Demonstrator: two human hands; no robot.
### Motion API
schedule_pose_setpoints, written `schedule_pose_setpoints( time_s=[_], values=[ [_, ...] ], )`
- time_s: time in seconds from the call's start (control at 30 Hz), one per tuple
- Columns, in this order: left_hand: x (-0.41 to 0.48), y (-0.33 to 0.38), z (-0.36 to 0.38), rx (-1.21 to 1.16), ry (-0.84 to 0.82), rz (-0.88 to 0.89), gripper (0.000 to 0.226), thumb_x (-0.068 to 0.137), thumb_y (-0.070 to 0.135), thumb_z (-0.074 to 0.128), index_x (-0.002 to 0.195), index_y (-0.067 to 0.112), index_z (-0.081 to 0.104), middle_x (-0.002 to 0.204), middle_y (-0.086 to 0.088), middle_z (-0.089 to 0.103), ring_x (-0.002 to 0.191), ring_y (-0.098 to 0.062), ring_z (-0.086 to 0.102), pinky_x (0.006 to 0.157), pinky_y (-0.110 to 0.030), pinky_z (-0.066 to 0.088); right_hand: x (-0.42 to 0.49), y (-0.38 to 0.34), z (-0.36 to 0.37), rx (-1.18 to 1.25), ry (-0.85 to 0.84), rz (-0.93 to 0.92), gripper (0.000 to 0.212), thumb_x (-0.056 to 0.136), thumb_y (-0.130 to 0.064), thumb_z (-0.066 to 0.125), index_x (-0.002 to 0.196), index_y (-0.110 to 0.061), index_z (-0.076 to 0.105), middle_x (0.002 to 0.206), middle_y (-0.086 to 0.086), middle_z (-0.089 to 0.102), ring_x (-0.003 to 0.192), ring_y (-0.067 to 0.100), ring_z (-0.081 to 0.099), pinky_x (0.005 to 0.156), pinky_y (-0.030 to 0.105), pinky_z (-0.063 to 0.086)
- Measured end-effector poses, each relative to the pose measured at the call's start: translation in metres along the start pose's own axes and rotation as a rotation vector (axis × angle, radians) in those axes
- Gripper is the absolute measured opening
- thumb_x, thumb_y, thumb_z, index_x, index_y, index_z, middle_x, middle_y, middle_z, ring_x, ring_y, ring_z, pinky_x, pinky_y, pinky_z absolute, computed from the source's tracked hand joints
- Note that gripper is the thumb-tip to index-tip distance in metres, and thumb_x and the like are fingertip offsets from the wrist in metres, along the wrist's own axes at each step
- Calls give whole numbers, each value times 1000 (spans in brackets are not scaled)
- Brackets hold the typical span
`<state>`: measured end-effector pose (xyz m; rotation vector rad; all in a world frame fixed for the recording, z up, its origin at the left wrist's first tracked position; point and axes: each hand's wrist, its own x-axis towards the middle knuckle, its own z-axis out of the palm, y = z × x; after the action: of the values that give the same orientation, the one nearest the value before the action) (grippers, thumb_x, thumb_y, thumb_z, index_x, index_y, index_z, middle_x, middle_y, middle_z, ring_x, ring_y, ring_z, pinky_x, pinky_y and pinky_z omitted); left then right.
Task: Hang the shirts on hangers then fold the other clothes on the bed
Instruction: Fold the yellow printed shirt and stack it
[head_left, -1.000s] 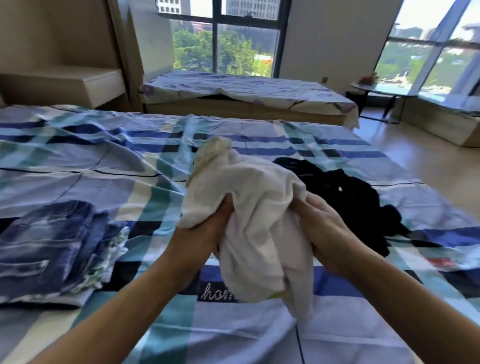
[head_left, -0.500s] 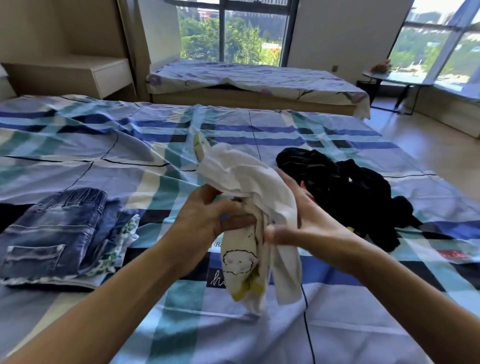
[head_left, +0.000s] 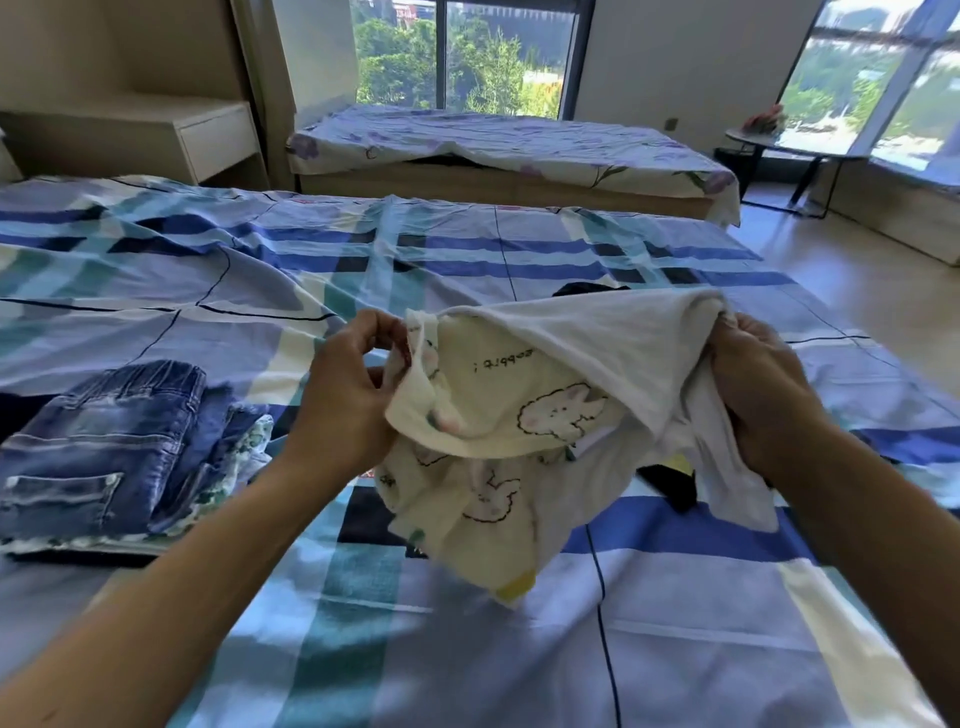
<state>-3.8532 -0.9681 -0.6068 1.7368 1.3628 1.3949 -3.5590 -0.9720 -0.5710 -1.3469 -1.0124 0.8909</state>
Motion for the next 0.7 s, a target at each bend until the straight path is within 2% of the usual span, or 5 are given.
schedule_pose_setpoints(
  time_s=[0.2,0.3,0.4,0.53,0.7],
  values=[
    [-1,-7,1,71,51,-21,17,97,6,57,87,20,60,79,0,68,61,-39,66,56,-57,55,29,-17,-55,145,321,-10,26,97,-41,53,103,-21,68,105,1,71,89,12,68,75,27,60],
    [-1,-5,3,11,43,-80,18,96,0,55,91,16,60,88,-1,67,65,-31,67,64,-56,58,65,5,-111,118,403,-9,95,62,-78,74,131,-13,62,103,-1,70,81,11,68,94,42,56],
    [-2,-2,7,-35,6,-98,14,97,2,57,95,15,59,94,0,67,65,-13,65,69,-44,58,56,4,-101,22,305,71,50,86,-36,72,130,-12,62,115,7,68,96,20,68,94,45,56],
    [-3,3,12,-66,-58,-81,15,94,7,65,102,16,58,102,-9,68,75,-10,67,64,-27,58,33,14,-61,-466,308,-123,76,89,-21,75,150,-22,30,148,13,42,134,27,45,109,41,41],
    [-12,22,26,-170,-283,-59,27,90,15,71,112,17,55,88,-8,73,72,-22,71,61,-30,55,-52,4,34,-414,-575,-176,69,71,-61,80,128,-32,54,118,-12,65,108,5,65,88,31,58]
  ],
)
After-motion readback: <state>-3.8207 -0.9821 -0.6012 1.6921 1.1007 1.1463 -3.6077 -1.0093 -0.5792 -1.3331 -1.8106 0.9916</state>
